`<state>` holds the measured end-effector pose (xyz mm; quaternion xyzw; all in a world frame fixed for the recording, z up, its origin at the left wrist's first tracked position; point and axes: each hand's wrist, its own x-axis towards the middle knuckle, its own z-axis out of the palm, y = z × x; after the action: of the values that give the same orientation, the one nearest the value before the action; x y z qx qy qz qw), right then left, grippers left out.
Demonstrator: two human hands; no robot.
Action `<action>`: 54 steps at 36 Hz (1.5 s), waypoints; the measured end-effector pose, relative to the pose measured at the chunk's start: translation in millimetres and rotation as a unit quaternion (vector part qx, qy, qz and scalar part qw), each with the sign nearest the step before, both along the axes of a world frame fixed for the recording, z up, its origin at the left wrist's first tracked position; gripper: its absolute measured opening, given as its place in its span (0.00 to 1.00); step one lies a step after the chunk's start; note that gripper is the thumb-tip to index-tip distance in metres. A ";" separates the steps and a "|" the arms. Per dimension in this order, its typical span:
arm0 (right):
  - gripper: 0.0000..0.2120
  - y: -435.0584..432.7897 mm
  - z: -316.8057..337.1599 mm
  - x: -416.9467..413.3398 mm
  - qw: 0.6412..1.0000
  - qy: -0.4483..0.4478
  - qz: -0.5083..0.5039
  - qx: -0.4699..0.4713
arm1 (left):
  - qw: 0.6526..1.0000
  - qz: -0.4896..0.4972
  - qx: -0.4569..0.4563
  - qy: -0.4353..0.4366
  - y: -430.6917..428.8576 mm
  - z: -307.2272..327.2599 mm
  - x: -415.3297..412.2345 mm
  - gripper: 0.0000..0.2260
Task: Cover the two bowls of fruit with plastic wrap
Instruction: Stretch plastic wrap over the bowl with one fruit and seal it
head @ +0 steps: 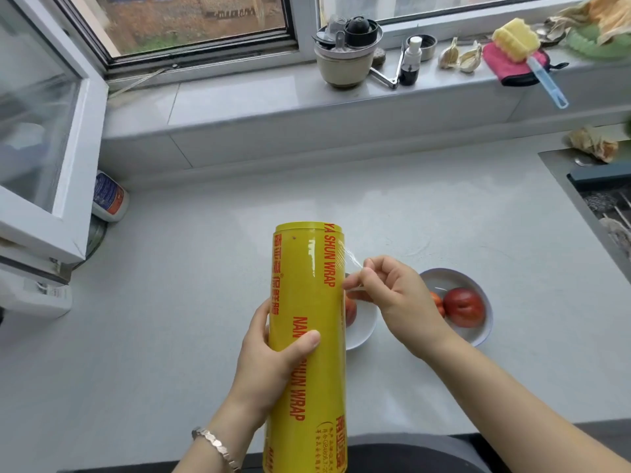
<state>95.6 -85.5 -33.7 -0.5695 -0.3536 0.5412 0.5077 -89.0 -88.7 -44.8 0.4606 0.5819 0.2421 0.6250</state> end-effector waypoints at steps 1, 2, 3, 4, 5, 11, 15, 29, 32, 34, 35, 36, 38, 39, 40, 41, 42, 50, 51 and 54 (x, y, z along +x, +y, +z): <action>0.09 1.5 -1.3 -1.0 0.999 0.030 -0.007 -0.012 | 1.000 -0.001 0.005 0.009 -0.5 -0.3 0.6 0.42; 0.09 3.3 -3.3 -1.3 0.998 0.050 -0.014 -0.025 | 1.000 -0.003 0.010 0.017 -0.9 -0.1 1.3 0.42; 0.09 5.0 -4.5 -1.6 0.997 0.060 -0.019 -0.037 | 1.000 -0.004 0.014 0.025 -1.1 0.5 2.2 0.42; 0.07 5.9 -4.6 -1.5 0.997 0.064 -0.023 -0.046 | 0.999 -0.006 0.016 0.031 -1.2 1.4 3.1 0.42; 0.04 6.4 -5.8 -0.6 0.996 0.071 -0.024 -0.048 | 0.999 -0.007 0.017 0.036 -1.0 2.3 4.0 0.42; 0.09 7.1 -5.1 3.5 0.996 0.037 0.025 -0.075 | 0.997 -0.001 0.031 0.065 -0.5 8.2 10.0 0.35; 0.07 6.9 -1.0 3.2 0.991 0.025 0.099 -0.090 | 0.995 0.005 0.042 0.087 0.5 12.1 12.5 0.36; 0.04 -4.5 -3.0 -3.8 0.991 0.043 0.118 -0.049 | 0.996 0.031 0.035 0.080 6.2 11.5 20.2 0.38; 0.07 -7.5 -3.8 -6.4 0.992 0.002 0.109 -0.057 | 0.995 0.045 0.037 0.081 7.1 10.8 20.2 0.42; 0.09 -9.6 -3.8 -7.5 0.992 -0.011 0.111 -0.053 | 0.994 0.064 0.031 0.078 8.8 10.7 20.1 0.42; 0.10 -10.2 -4.2 -8.1 0.992 -0.027 0.115 -0.043 | 0.994 0.070 0.030 0.079 9.6 11.0 20.3 0.42; 0.10 -10.3 -4.6 -9.1 0.991 -0.045 0.121 -0.036 | 0.993 0.075 0.032 0.080 10.6 11.4 20.9 0.43; 0.10 -9.2 -4.7 -11.3 0.989 -0.058 0.130 -0.034 | 0.992 0.082 0.037 0.085 12.8 12.2 22.8 0.43; 0.09 -8.4 -4.7 -12.6 0.989 -0.048 0.134 -0.036 | 0.992 0.087 0.039 0.086 14.0 12.6 23.7 0.43; 0.08 -7.5 -4.9 -13.8 0.989 -0.039 0.137 -0.039 | 0.991 0.092 0.039 0.086 15.4 12.5 24.5 0.42; 0.08 -6.4 -5.5 -14.3 0.989 -0.032 0.138 -0.043 | 0.991 0.098 0.038 0.085 16.7 12.2 25.1 0.40; 0.10 -5.4 -6.1 -13.8 0.989 -0.023 0.137 -0.052 | 0.991 0.102 0.036 0.083 17.8 11.7 25.5 0.39; 0.11 -6.7 0.6 -12.6 0.977 -0.108 0.171 -0.062 | 0.988 0.131 0.033 0.070 25.7 6.0 30.8 0.38; 0.13 -8.5 -0.4 -13.3 0.975 -0.134 0.170 -0.056 | 0.988 0.136 0.033 0.068 27.5 5.6 31.1 0.38; 0.13 -11.6 -5.8 -14.3 0.972 -0.174 0.156 -0.028 | 0.987 0.143 0.042 0.067 31.7 7.0 31.4 0.38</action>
<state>81.2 -97.2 -39.5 -0.6063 -0.5059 0.5163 0.3316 -57.7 -57.0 -37.8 0.4139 0.6716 0.3213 0.5238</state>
